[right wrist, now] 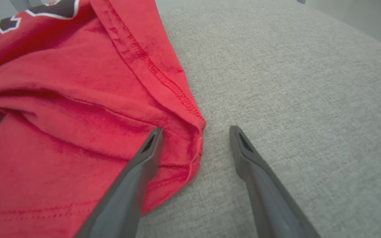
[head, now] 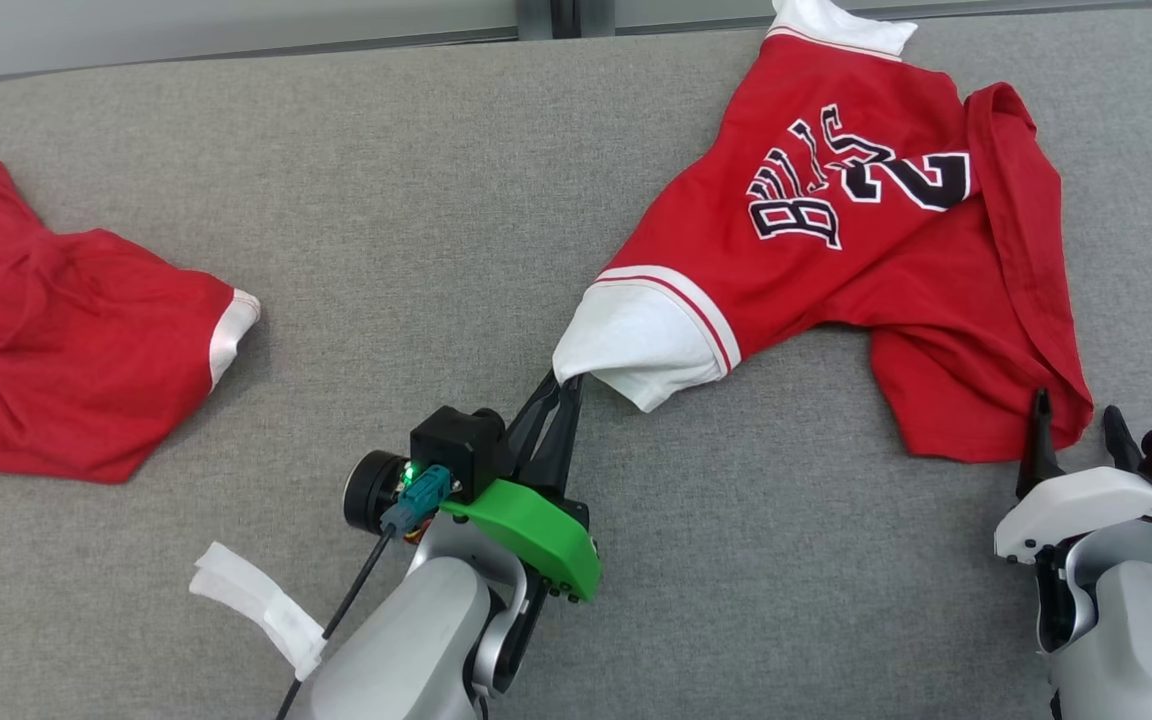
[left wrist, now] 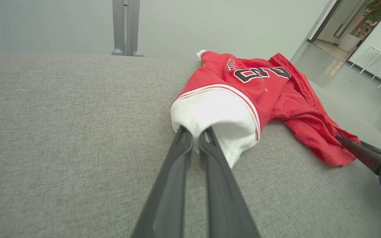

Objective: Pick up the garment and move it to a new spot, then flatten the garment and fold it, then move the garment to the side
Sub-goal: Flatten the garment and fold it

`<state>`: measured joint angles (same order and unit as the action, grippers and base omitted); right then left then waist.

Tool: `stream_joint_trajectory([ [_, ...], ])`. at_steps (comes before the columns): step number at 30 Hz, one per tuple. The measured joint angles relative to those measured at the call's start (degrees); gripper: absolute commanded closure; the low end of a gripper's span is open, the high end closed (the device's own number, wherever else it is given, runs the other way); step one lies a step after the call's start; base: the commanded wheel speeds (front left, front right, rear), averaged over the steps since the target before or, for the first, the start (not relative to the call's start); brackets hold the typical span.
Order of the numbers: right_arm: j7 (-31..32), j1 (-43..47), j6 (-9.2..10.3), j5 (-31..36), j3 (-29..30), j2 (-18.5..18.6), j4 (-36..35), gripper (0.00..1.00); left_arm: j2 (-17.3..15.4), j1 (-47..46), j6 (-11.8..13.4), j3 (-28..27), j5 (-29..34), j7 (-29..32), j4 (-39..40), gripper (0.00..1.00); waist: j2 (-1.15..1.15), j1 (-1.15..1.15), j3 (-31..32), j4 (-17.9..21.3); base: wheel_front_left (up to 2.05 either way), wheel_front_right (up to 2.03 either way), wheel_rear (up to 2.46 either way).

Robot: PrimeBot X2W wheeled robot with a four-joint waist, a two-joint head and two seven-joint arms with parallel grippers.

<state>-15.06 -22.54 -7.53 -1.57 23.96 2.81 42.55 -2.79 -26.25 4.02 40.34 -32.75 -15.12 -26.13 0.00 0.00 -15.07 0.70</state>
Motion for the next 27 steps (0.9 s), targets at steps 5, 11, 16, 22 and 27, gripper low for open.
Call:
stream_joint_trajectory([
  [5,0.0,-0.64,0.0,0.19,0.41,0.0,0.96,0.0,0.0,-0.15,-0.01,0.18,-0.08,0.0,-0.21,1.0,0.0,0.0,-0.27,-0.09,0.0,0.0,0.0],
  [11,0.0,-0.98,0.0,-0.6,-0.42,-0.01,1.13,1.0,0.0,-0.15,-0.01,0.16,-0.3,0.0,-0.45,1.0,0.0,0.0,0.0,0.06,0.0,0.0,0.0],
  [16,0.01,0.05,0.0,-0.79,-2.7,0.0,0.15,1.0,0.0,-0.09,0.0,-0.38,-0.79,0.0,-1.32,1.0,0.0,0.0,0.8,0.28,0.0,0.0,0.0],
  [22,0.0,2.11,0.0,-4.47,-9.73,0.07,-5.14,1.0,0.05,-0.07,0.52,-2.89,-0.99,0.0,-2.09,1.0,0.0,0.0,2.4,0.87,0.0,0.0,0.0],
  [27,1.37,3.91,0.0,-17.46,-22.15,0.07,-11.47,1.0,-0.08,-0.23,0.01,-8.92,-2.09,0.0,-3.83,1.0,0.0,0.0,4.28,1.43,0.0,0.0,0.0],
])
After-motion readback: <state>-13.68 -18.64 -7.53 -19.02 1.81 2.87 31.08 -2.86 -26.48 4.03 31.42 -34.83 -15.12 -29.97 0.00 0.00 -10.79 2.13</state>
